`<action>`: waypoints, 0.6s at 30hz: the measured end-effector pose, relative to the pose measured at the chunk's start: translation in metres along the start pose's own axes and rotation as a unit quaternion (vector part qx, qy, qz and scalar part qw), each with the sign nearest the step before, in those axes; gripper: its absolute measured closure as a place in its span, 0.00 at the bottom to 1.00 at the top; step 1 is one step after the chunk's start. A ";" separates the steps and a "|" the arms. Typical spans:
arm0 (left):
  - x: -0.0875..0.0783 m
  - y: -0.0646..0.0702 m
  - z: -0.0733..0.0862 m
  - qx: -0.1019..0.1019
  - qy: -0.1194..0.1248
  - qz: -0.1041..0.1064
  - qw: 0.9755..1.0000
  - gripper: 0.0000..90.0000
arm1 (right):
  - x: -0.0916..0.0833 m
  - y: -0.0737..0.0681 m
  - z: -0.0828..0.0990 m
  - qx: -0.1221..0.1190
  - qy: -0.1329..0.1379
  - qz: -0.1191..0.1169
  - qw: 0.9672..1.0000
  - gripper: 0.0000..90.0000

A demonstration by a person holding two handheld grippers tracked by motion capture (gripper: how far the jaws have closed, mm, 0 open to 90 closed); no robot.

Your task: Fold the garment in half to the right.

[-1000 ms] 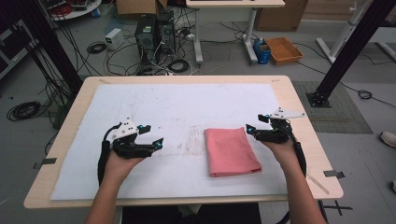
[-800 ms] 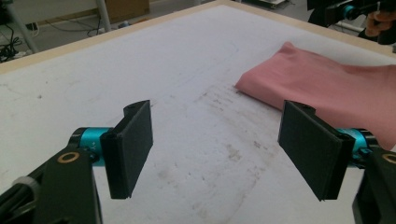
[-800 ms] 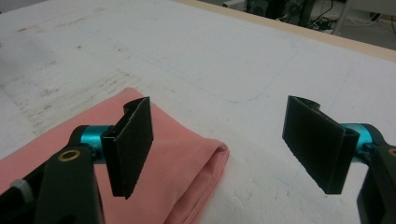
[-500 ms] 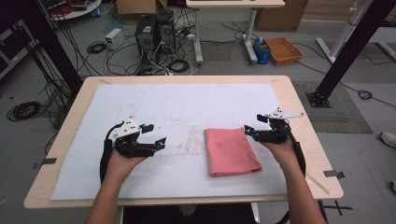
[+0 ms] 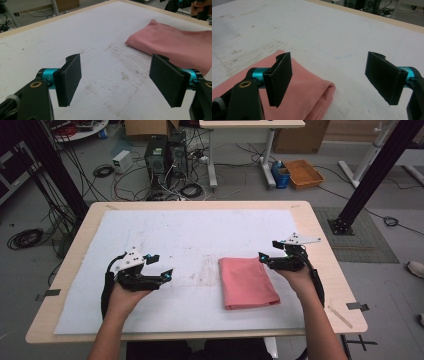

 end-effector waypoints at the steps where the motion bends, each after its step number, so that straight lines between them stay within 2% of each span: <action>1: 0.000 0.000 -0.001 0.000 0.003 0.000 1.000 0.29 | 0.000 0.000 0.000 -0.001 0.001 -0.003 1.000 0.24; 9: 0.003 0.001 0.001 0.000 -0.003 0.003 1.000 0.29 | 0.000 0.002 0.003 0.006 -0.003 -0.001 1.000 0.24; 18: 0.002 0.001 0.000 0.000 -0.002 0.004 1.000 0.29 | 0.003 0.000 0.003 0.003 -0.008 -0.003 1.000 0.24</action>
Point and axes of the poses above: each handheld gripper's, and its own axes: x roughly forward along the jaws, z roughly out of its underside, y roughly to its right, the point moved 6 cm from there along x, roughly forward along the jaws, and after that the axes turned 10 degrees about z, right-handed, at the moved point
